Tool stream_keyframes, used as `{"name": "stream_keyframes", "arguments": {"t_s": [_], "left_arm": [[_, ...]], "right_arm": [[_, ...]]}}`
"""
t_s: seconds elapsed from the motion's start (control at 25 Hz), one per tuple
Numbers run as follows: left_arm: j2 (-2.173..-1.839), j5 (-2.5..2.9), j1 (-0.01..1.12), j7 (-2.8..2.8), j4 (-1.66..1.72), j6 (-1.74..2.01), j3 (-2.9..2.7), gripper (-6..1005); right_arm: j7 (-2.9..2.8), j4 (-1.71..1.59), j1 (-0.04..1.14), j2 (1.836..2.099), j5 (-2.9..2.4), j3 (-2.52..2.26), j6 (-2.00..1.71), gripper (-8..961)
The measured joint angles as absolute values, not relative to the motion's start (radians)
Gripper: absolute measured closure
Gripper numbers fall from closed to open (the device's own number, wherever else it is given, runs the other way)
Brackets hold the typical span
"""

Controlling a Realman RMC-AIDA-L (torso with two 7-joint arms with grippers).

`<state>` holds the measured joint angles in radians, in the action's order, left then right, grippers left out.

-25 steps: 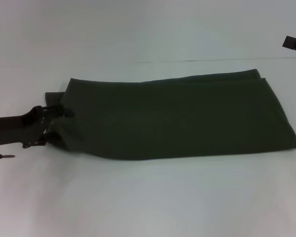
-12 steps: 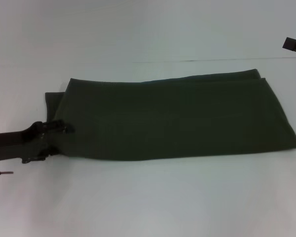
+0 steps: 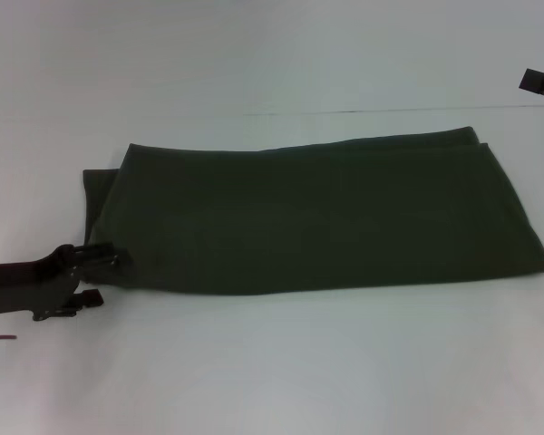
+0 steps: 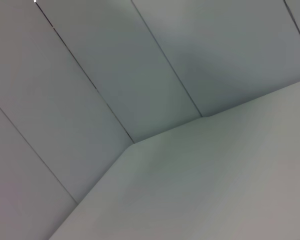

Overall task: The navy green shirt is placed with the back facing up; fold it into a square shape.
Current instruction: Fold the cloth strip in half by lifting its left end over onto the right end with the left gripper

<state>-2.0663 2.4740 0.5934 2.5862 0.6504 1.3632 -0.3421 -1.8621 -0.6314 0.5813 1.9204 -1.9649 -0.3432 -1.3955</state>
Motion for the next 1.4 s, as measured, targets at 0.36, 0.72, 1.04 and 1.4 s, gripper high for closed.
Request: {"name": "stream_keyframes", "arguments": {"t_s": [0.36,0.72,1.04,1.4], "left_arm": [[-2.066,2.482,0.602,2.588,0.647,1.338,-0.342,106],[-2.065,2.478,0.607,2.587,0.643,1.308,-0.342,107],[-2.065,2.475,0.626,2.58,0.641,1.298,-0.342,108],[-2.062,2.473,0.636,2.576,0.641,1.298,-0.343,108]], "right_arm": [[-1.862,-0.632,0.582,1.922,-1.965,-0.339,-1.396,22],[-1.862,-0.632,0.586,1.923,-1.965,-0.337,-1.395,22],[-1.862,-0.632,0.587,1.924,-1.965,-0.34,-1.394,22],[-1.862,-0.632,0.581,1.925,-1.965,-0.337,-1.394,22]]}}
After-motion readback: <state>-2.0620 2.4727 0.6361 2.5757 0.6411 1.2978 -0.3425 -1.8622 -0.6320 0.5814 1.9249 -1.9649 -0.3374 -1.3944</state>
